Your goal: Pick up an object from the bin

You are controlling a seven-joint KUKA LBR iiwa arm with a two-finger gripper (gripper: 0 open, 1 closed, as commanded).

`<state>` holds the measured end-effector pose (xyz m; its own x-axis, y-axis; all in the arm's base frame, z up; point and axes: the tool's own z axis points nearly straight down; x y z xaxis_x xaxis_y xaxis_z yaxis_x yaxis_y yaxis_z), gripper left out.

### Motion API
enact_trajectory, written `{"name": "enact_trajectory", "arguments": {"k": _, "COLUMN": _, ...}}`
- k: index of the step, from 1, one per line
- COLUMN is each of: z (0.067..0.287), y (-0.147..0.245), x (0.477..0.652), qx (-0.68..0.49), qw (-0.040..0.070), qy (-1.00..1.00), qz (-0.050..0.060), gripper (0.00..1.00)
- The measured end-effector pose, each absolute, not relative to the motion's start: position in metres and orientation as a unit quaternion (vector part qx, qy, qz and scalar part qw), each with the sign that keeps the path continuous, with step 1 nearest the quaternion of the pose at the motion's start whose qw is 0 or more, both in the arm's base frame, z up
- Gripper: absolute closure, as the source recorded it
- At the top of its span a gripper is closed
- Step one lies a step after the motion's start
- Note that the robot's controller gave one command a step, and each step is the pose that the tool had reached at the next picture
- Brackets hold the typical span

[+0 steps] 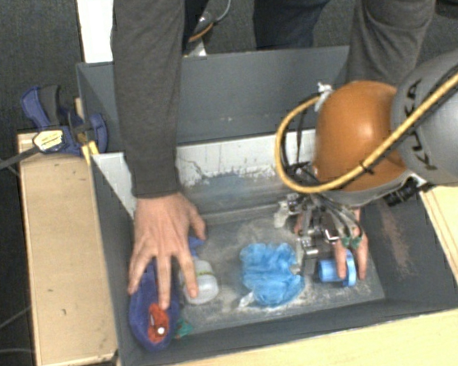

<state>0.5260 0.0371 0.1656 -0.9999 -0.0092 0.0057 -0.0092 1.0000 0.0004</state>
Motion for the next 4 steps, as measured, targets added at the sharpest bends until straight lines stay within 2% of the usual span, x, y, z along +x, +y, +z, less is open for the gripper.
{"name": "enact_trajectory", "arguments": {"k": 1, "z": 0.170, "y": 0.037, "x": 0.528, "qx": 0.004, "qw": -0.001, "qy": -1.000, "qz": 0.000, "gripper": 0.00}}
{"name": "enact_trajectory", "arguments": {"k": 2, "z": 0.144, "y": 0.003, "x": 0.509, "qx": -0.037, "qw": -0.001, "qy": -0.999, "qz": -0.001, "gripper": 0.00}}
{"name": "enact_trajectory", "arguments": {"k": 3, "z": 0.188, "y": 0.017, "x": 0.520, "qx": -0.021, "qw": -0.006, "qy": -1.000, "qz": -0.001, "gripper": 0.00}}
{"name": "enact_trajectory", "arguments": {"k": 4, "z": 0.144, "y": -0.001, "x": 0.524, "qx": -0.124, "qw": 0.003, "qy": -0.992, "qz": 0.001, "gripper": 0.00}}
